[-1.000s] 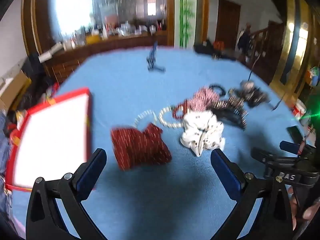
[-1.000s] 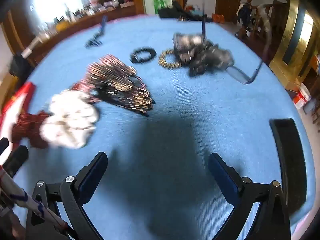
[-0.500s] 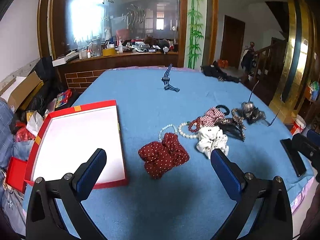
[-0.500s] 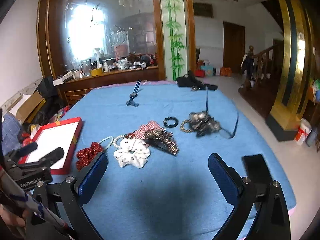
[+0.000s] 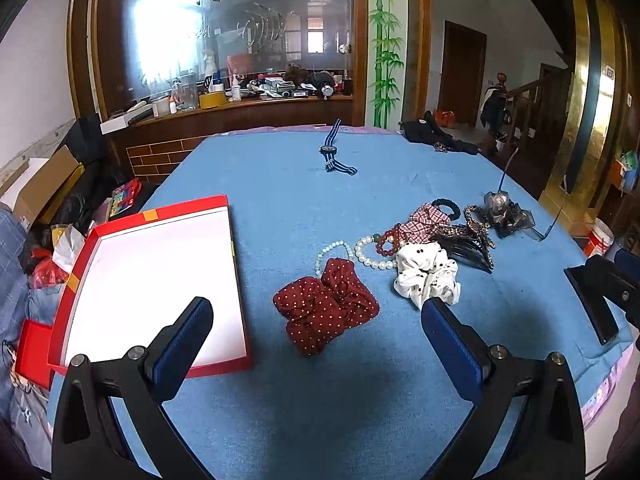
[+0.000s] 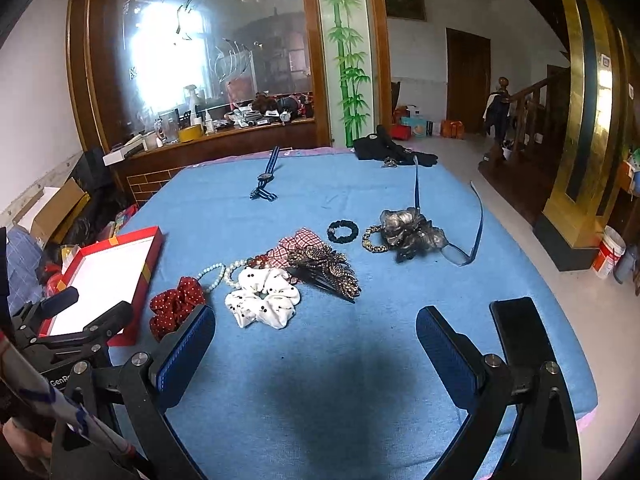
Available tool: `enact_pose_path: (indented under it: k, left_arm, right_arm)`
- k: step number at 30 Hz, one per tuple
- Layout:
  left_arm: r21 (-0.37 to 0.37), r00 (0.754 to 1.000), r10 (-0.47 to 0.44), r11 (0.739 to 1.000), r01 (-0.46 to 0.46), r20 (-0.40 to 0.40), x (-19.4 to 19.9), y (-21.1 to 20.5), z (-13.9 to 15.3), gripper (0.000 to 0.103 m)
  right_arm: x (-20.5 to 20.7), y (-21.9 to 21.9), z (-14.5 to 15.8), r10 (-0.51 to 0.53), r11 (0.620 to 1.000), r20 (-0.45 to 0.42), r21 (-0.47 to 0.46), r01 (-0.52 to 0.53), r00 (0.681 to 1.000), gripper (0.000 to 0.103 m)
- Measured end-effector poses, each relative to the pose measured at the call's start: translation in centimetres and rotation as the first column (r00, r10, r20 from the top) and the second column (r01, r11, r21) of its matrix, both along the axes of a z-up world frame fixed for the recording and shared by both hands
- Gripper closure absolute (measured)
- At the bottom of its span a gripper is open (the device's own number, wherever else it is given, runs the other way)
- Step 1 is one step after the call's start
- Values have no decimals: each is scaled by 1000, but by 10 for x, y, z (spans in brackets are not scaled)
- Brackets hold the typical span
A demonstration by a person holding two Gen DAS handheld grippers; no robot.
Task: Organize jewelry
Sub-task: 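Move both grippers toward the scrunchies on the blue table, then grasp the red polka-dot scrunchie with the left gripper while the right grasps the white dotted scrunchie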
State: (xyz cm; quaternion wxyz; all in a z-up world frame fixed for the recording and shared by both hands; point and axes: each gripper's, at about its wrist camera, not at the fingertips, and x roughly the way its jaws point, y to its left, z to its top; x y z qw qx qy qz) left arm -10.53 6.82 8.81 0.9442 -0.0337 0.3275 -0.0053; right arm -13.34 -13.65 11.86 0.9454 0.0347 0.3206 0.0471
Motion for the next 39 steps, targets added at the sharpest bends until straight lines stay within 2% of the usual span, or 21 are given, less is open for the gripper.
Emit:
enact_pose_path:
  k: [3, 11, 13, 17, 19, 23, 25, 31, 34, 39]
  left_arm:
    - [-28, 1000, -1, 1000, 1, -2, 0, 4, -2, 0]
    - [-25, 1000, -7, 1000, 6, -25, 6, 6, -6, 0]
    - [-64, 996, -38, 997, 33, -78, 16, 18, -13, 0]
    - [-87, 981, -87, 994, 73, -175, 39, 39, -24, 0]
    - [-99, 975, -105, 991, 87, -195, 46, 46, -25, 0]
    - [-184, 955, -171, 975, 128, -242, 66, 53, -22, 0]
    - [-194, 949, -183, 972, 135, -257, 74, 51, -20, 0]
    - [-146, 925, -201, 976, 161, -323, 97, 32, -23, 2]
    - [-101, 913, -201, 979, 176, -356, 108, 22, -35, 11]
    - [-69, 895, -194, 981, 182, -401, 117, 14, -54, 25]
  right_arm:
    - [1, -1, -2, 0, 1000, -7, 2, 0, 1000, 1]
    - [7, 1, -8, 10, 1000, -28, 16, -9, 1000, 1]
    - [13, 0, -14, 17, 999, -58, 29, -15, 998, 1]
    - [23, -4, -26, 24, 998, -111, 63, -17, 994, 2]
    - [24, -5, -29, 29, 997, -120, 79, -20, 992, 3]
    - [27, -7, -34, 31, 994, -139, 110, -16, 990, 5]
    - [27, -8, -36, 32, 993, -147, 117, -14, 989, 5]
    - [26, -14, -36, 16, 992, -152, 127, 4, 988, 5]
    - [27, -17, -38, 13, 991, -157, 137, 9, 987, 5]
    - [29, -15, -41, 21, 989, -168, 146, 3, 986, 5]
